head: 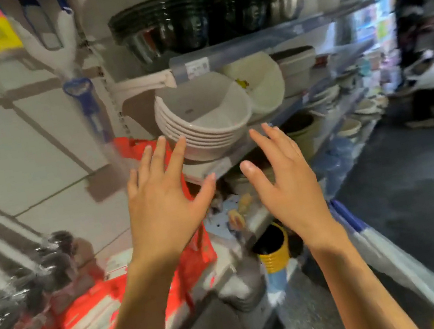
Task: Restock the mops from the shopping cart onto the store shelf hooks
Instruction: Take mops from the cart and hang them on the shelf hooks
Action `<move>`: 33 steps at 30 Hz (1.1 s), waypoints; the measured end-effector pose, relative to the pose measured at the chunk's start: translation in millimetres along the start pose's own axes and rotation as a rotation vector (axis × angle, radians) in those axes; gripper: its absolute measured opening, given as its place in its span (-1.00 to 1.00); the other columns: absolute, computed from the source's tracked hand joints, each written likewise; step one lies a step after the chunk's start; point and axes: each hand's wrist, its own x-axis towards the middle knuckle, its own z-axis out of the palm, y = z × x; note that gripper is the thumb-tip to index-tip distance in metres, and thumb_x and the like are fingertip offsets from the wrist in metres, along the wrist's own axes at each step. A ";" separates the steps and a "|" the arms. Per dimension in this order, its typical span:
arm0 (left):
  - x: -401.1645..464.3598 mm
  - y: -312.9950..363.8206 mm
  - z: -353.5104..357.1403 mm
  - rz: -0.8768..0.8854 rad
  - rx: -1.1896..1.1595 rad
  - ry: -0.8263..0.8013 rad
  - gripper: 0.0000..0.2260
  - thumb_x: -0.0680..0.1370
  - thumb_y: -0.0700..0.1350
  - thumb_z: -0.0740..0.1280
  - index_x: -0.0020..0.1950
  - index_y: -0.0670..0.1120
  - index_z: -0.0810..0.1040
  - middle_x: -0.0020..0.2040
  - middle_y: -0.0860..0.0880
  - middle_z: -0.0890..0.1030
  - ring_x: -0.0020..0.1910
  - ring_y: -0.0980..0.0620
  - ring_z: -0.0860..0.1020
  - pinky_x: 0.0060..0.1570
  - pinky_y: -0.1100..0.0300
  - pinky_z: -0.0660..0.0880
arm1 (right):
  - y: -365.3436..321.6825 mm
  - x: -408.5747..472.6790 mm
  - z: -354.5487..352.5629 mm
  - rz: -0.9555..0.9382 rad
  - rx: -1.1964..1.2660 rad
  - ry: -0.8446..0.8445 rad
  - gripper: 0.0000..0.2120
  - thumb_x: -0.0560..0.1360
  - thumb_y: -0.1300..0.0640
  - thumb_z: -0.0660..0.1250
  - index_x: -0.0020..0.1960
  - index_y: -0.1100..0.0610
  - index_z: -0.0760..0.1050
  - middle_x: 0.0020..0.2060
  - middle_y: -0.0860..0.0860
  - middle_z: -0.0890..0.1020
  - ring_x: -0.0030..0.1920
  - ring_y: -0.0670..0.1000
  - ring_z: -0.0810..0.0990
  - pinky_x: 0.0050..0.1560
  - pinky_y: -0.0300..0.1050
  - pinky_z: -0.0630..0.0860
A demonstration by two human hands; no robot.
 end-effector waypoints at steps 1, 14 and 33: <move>-3.9 10.0 5.1 0.026 -0.034 -0.021 -0.26 0.47 0.38 0.03 0.60 0.10 0.24 0.61 -0.04 0.23 0.59 -0.08 0.16 0.52 -0.14 0.17 | 3.6 -9.8 -11.2 0.028 -0.024 0.012 -0.28 0.52 -0.38 0.01 0.58 -0.05 0.24 0.59 -0.08 0.18 0.59 -0.11 0.03 0.55 -0.12 0.07; -56.3 184.1 62.3 0.365 -0.376 -0.212 -0.27 0.48 0.40 0.03 0.59 0.09 0.26 0.62 -0.04 0.22 0.60 -0.08 0.16 0.50 -0.17 0.23 | 64.4 -130.6 -165.2 0.325 -0.264 0.194 -0.35 0.56 -0.28 0.10 0.58 -0.04 0.23 0.60 -0.11 0.15 0.59 -0.11 0.03 0.56 -0.06 0.11; -228.5 447.6 145.5 0.623 -0.610 -0.648 -0.28 0.48 0.39 0.11 0.52 0.01 0.42 0.54 -0.14 0.36 0.51 -0.16 0.35 0.45 -0.15 0.33 | 195.9 -349.3 -358.3 0.828 -0.366 0.259 -0.25 0.52 -0.41 0.05 0.56 0.01 0.27 0.59 -0.03 0.19 0.59 -0.05 0.08 0.55 -0.01 0.12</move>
